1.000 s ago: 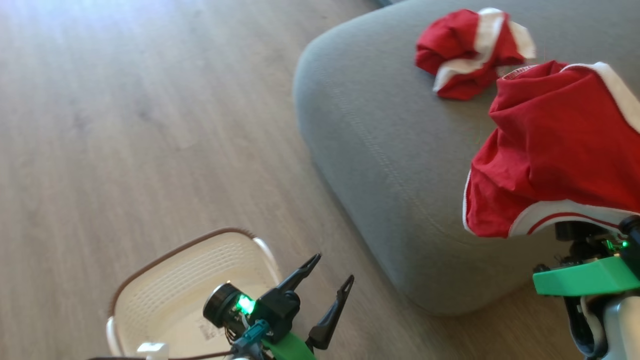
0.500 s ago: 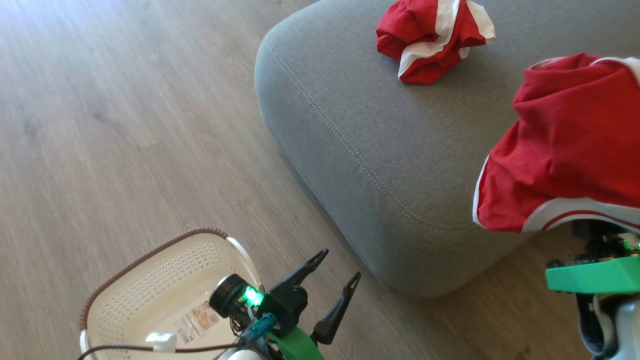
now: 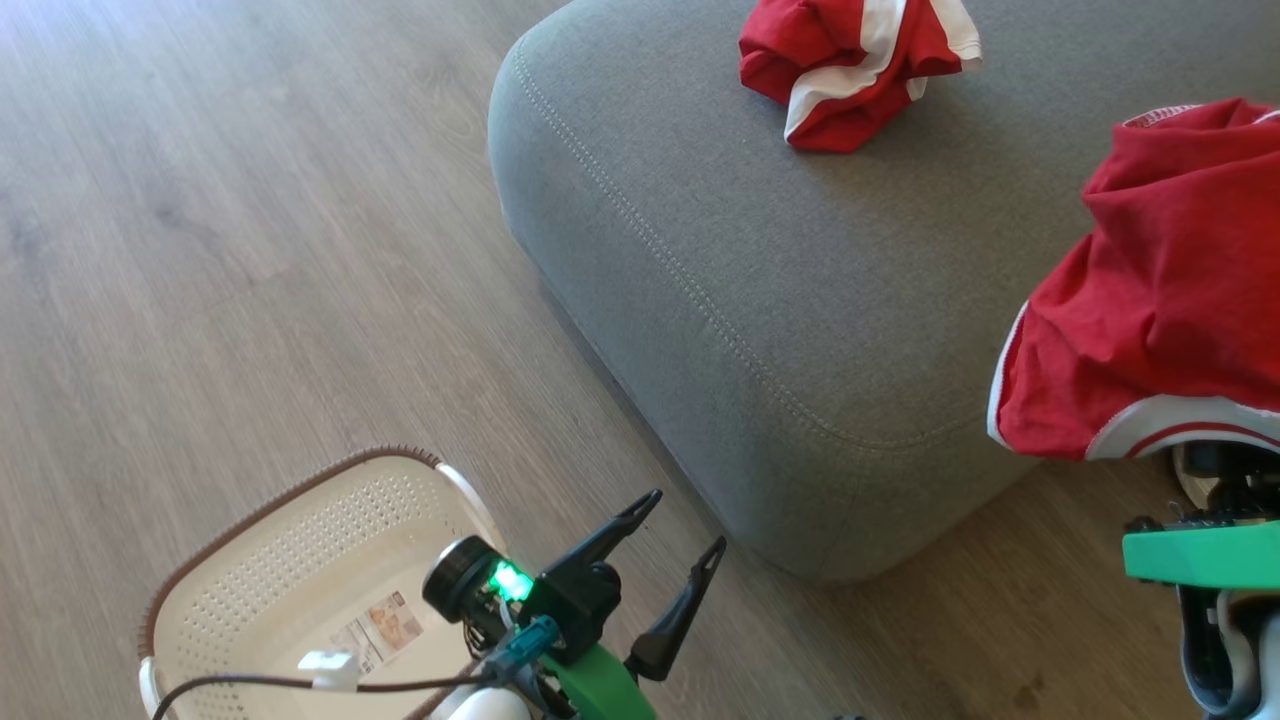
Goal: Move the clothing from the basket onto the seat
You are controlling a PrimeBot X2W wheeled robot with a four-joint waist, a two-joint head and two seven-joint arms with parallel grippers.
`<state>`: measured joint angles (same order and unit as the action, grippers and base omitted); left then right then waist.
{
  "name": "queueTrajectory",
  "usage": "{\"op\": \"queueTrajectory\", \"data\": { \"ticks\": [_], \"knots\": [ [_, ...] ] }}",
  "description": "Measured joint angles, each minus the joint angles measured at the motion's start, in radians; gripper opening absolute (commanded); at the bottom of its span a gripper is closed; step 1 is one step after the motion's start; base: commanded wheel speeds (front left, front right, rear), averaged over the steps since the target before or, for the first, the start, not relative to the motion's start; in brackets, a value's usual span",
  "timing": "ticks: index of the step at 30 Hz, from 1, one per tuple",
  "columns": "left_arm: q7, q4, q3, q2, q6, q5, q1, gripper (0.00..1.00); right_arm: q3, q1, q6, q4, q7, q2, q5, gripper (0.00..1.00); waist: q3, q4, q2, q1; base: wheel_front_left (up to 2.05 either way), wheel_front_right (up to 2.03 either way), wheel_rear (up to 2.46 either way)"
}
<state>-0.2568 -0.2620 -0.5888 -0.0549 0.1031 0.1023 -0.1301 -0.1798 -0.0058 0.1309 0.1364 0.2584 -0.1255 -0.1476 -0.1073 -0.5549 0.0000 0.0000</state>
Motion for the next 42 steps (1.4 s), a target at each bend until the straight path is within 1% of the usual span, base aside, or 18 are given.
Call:
{"op": "queueTrajectory", "data": {
  "ticks": [10, 13, 20, 23, 25, 28, 35, 41, 42],
  "knots": [
    [0.0, -0.003, -0.018, 0.0, 0.008, -0.027, -0.025, 1.0, -0.016, -0.008, 0.0, 0.017, 0.0, 0.006, -0.004, 0.0, -0.047, -0.005, 0.0, 0.0, 0.0, 0.0, 0.0],
    [0.0, -0.009, -0.008, 0.0, 0.009, -0.045, -0.04, 1.0, -0.031, -0.046, 0.0, 0.019, 0.0, 0.009, -0.017, 0.0, -0.075, -0.008, 0.0, 0.0, 0.0, 0.0, 0.0],
    [0.0, -0.012, 0.011, -0.027, 0.017, -0.077, -0.089, 1.0, -0.041, -0.235, 0.0, 0.016, 0.0, -0.004, -0.032, 0.0, -0.162, -0.014, 0.0, 0.0001, 0.0, 0.0, 0.0],
    [0.0, -0.004, 0.018, -0.052, 0.017, -0.088, -0.11, 1.0, -0.076, -0.325, 0.0, 0.012, 0.0, 0.004, -0.083, 0.0, -0.208, -0.017, 0.0, 0.0001, 0.0, 0.0, 0.0],
    [0.0, -0.002, 0.026, -0.069, 0.017, -0.095, -0.122, 1.0, -0.091, -0.392, 0.0, 0.006, 0.0, 0.001, -0.085, 0.0, -0.239, -0.019, 0.0, 0.0002, 0.0, 0.0, 0.0],
    [0.0, 0.0, 0.029, -0.09, 0.017, -0.098, -0.136, 1.0, -0.085, -0.476, 0.0, -0.002, 0.0, -0.002, -0.073, 0.0, -0.284, -0.022, 0.0, 0.0002, 0.0, 0.0, 0.0],
    [0.0, 0.024, 0.029, -0.138, 0.015, -0.114, -0.173, 1.0, -0.041, -0.646, 0.0, -0.046, 0.002, -0.047, -0.065, 0.0, -0.391, -0.025, 0.0, 0.0002, 0.0, 0.0, 0.0],
    [0.0, 0.041, 0.029, -0.166, -0.006, -0.121, -0.204, 1.0, -0.016, -0.821, 0.0, -0.13, 0.002, -0.1, -0.062, 0.0, -0.479, -0.019, -0.0001, 0.0001, 0.0, 0.0, 0.0],
    [0.0, 0.041, 0.029, -0.166, -0.006, -0.121, -0.204, 1.0, -0.016, -0.821, 0.0, -0.13, 0.002, -0.1, -0.062, 0.0, -0.479, -0.019, -0.0001, 0.0001, 0.0, 0.0, 0.0]
  ]
}}
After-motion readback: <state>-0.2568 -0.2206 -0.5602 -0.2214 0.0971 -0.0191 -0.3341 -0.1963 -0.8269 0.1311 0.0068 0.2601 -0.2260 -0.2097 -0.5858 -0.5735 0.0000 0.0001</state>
